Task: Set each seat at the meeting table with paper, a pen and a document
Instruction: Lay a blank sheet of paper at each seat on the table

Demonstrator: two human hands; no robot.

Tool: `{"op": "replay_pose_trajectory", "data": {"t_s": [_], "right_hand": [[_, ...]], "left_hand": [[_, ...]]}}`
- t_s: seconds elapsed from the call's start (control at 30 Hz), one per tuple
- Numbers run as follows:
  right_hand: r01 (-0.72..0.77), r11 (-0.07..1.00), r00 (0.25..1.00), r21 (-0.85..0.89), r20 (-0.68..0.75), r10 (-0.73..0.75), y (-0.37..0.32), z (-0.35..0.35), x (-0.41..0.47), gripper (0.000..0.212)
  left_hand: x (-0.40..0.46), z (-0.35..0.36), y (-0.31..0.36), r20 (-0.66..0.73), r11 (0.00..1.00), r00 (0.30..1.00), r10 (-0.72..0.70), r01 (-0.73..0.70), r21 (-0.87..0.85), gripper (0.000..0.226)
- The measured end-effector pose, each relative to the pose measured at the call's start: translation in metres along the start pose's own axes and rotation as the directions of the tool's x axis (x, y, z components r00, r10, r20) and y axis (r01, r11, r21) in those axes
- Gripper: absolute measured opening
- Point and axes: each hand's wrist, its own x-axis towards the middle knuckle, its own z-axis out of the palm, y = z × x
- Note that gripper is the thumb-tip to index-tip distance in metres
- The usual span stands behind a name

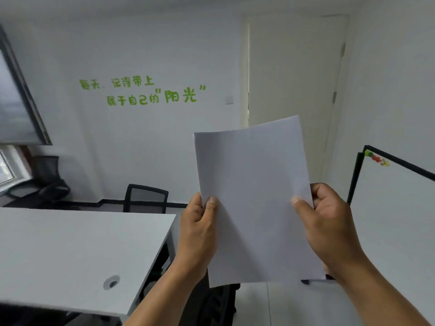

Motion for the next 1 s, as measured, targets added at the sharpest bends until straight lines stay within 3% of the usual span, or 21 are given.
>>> {"op": "replay_pose_trajectory", "data": {"t_s": [0.2, 0.4, 0.53, 0.63, 0.9, 1.0], "right_hand": [[-0.018, 0.992, 0.99, 0.123, 0.142, 0.001, 0.024, 0.054, 0.067, 0.015], [-0.082, 0.977, 0.971, 0.195, 0.238, 0.034, 0.055, 0.129, 0.126, 0.02], [-0.112, 0.972, 0.957, 0.205, 0.286, 0.05, 0.074, 0.185, 0.168, 0.019], [-0.105, 0.974, 0.949, 0.2, 0.312, 0.038, 0.08, 0.222, 0.199, 0.003], [-0.126, 0.972, 0.906, 0.197, 0.422, 0.032, 0.097, 0.316, 0.263, 0.003], [-0.176, 0.964, 0.867, 0.199, 0.496, 0.056, 0.107, 0.351, 0.283, 0.012]], "left_hand": [[0.058, -0.018, -0.008, -0.167, 0.994, 0.985, 0.04, -0.023, 0.102, 0.019], [0.127, -0.05, -0.033, -0.239, 0.991, 0.97, 0.051, -0.02, 0.131, 0.02], [0.181, -0.075, -0.05, -0.261, 0.992, 0.963, 0.066, -0.036, 0.117, 0.022], [0.221, -0.092, -0.059, -0.284, 0.993, 0.957, 0.058, -0.026, 0.114, 0.02], [0.298, -0.136, -0.069, -0.381, 0.989, 0.922, 0.073, -0.019, 0.145, 0.02], [0.32, -0.152, -0.08, -0.452, 0.983, 0.889, 0.074, 0.011, 0.181, 0.021]]}}
